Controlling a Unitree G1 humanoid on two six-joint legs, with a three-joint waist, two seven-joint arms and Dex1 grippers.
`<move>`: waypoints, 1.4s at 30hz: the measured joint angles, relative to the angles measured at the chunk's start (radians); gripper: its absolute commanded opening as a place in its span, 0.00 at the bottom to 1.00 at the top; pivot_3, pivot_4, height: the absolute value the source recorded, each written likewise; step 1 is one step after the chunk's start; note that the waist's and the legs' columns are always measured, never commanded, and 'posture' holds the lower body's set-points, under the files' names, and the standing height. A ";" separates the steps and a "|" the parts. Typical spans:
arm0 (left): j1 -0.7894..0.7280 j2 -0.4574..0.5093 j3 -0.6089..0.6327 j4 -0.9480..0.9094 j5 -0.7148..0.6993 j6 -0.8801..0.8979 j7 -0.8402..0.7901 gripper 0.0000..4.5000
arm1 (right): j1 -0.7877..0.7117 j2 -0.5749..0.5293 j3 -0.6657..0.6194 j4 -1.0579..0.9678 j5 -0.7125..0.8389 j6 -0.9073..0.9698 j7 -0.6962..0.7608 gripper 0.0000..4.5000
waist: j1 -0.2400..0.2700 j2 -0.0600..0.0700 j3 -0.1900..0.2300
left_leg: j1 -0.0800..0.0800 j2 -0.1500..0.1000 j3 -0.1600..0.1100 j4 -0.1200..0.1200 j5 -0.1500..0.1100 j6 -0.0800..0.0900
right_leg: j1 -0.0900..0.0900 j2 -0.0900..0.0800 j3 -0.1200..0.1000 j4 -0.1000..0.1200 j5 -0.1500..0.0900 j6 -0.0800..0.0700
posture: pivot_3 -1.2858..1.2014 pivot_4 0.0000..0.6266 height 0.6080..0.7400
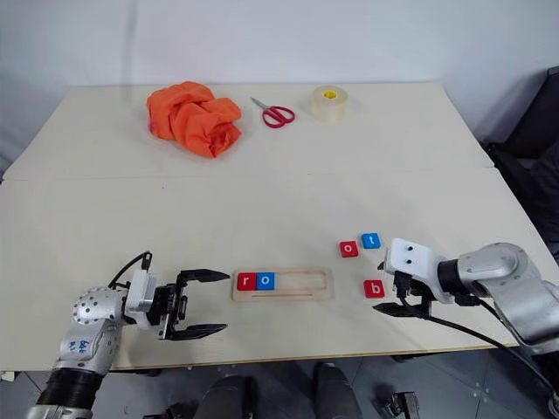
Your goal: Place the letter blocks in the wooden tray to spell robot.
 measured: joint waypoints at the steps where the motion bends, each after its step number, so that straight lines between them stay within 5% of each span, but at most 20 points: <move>1: 0.007 0.000 0.002 -0.009 0.000 0.000 0.005 1.00 | -0.006 0.001 0.014 0.008 -0.008 -0.002 0.003 0.96 | 0.000 0.000 0.000 | 0.000 0.000 0.000 0.000 0.000 0.000 | 0.000 0.000 0.000 0.000 0.000 0.000 | 0.52 0.24 1.00; 10: 0.036 0.006 0.007 -0.043 -0.001 0.002 0.045 1.00 | -0.077 0.036 0.066 0.101 -0.073 -0.062 0.037 0.32 | -0.001 0.000 0.000 | 0.000 0.000 0.000 0.001 0.000 0.000 | 0.000 0.000 0.000 0.001 0.000 0.000 | 0.52 0.24 1.00; 22: -0.068 0.031 0.027 0.104 0.000 -0.038 0.003 1.00 | -0.292 0.084 -0.006 -0.081 0.051 0.235 -0.006 0.32 | -0.001 0.002 0.001 | 0.001 0.001 0.000 0.003 0.000 -0.001 | -0.001 0.000 0.000 0.006 -0.001 -0.002 | 0.52 0.24 1.00; 29: -0.143 0.021 0.024 0.178 0.013 -0.076 -0.011 1.00 | -0.464 0.218 0.194 -0.193 0.074 0.463 -0.048 0.32 | -0.003 0.002 0.001 | -0.001 0.001 0.000 0.003 0.000 -0.001 | -0.003 -0.001 0.000 0.008 -0.001 -0.002 | 0.52 0.24 1.00; 42: -0.125 0.037 0.025 0.180 0.012 -0.065 -0.061 1.00 | -0.580 0.325 0.464 -0.150 -0.031 0.477 -0.077 0.32 | -0.003 0.002 0.001 | -0.002 0.000 0.000 0.004 -0.001 0.000 | -0.004 -0.001 -0.001 0.008 -0.001 -0.002 | 0.52 0.24 1.00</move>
